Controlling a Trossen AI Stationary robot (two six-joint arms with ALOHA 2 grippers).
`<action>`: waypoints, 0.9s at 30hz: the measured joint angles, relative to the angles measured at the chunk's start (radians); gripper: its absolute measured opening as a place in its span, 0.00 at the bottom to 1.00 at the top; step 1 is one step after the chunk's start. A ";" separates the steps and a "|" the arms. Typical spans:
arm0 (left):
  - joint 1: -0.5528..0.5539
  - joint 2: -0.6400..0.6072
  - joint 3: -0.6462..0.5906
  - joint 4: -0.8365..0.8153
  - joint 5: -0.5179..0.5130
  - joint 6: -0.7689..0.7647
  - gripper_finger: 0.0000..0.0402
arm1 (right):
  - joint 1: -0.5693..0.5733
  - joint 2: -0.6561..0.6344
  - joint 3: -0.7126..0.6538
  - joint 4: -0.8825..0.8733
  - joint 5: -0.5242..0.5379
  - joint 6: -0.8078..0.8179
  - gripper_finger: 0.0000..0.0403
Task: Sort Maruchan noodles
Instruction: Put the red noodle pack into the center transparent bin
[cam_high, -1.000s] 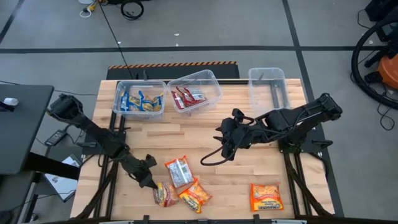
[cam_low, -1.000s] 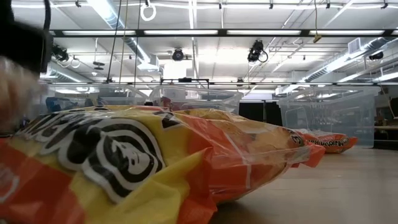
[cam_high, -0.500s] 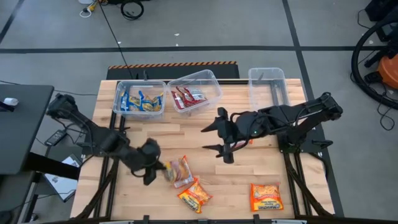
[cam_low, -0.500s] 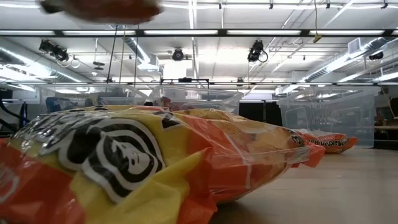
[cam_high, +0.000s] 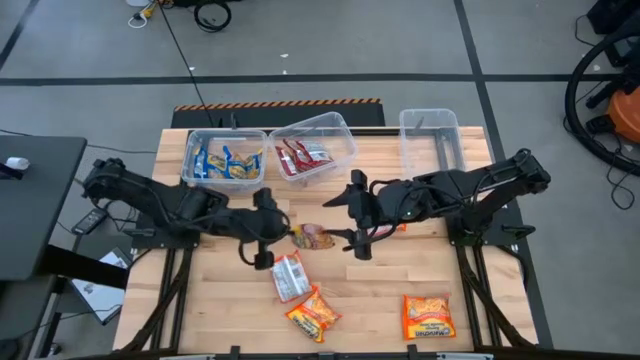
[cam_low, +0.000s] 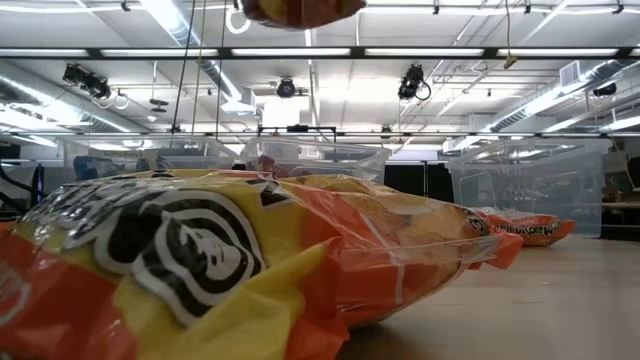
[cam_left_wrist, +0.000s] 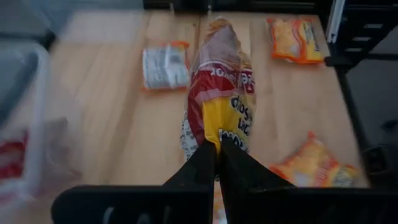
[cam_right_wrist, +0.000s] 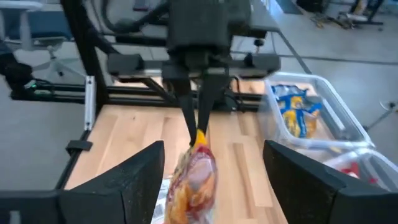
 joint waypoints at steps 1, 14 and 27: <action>0.005 0.005 0.013 0.001 -0.011 0.028 0.03 | -0.004 0.000 0.000 -0.007 0.009 0.010 0.69; 0.038 0.029 0.053 0.018 -0.208 0.312 0.03 | -0.101 0.000 -0.114 0.057 -0.006 0.066 0.71; 0.068 0.078 0.052 0.129 -0.235 0.459 0.03 | -0.151 0.000 -0.217 0.150 -0.046 0.073 0.53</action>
